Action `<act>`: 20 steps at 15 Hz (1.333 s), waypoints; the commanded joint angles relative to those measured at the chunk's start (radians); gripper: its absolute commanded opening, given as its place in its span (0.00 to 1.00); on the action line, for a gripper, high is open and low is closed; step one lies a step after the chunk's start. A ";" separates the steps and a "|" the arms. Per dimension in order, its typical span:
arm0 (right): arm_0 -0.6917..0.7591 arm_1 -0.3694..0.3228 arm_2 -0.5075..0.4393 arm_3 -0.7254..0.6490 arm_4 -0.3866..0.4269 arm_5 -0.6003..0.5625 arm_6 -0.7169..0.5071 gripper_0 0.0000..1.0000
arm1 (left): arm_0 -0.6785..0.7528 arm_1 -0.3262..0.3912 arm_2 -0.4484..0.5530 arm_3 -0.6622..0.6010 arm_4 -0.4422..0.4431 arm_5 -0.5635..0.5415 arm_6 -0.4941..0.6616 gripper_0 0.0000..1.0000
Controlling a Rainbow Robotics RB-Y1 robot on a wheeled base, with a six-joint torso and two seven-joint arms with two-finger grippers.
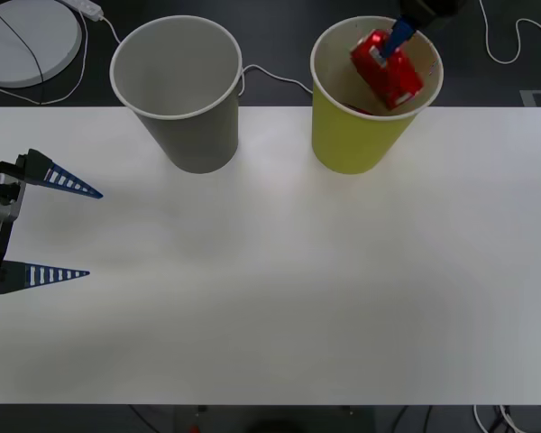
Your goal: Put the can into the green bin and the plastic bottle into the gray bin
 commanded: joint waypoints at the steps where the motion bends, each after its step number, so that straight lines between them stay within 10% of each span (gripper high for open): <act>1: 0.000 -0.032 0.000 -0.005 -0.062 0.000 0.030 1.00 | 0.000 0.000 0.000 0.000 0.000 0.000 0.000 1.00; 7: 0.033 -0.178 -0.015 -0.075 -0.295 0.000 0.099 1.00 | 0.000 0.000 0.000 0.000 0.000 0.000 0.000 1.00; 20: 0.616 -0.314 -0.505 -0.463 -0.557 0.000 0.451 1.00 | 0.000 0.000 0.000 0.000 0.000 0.000 0.000 1.00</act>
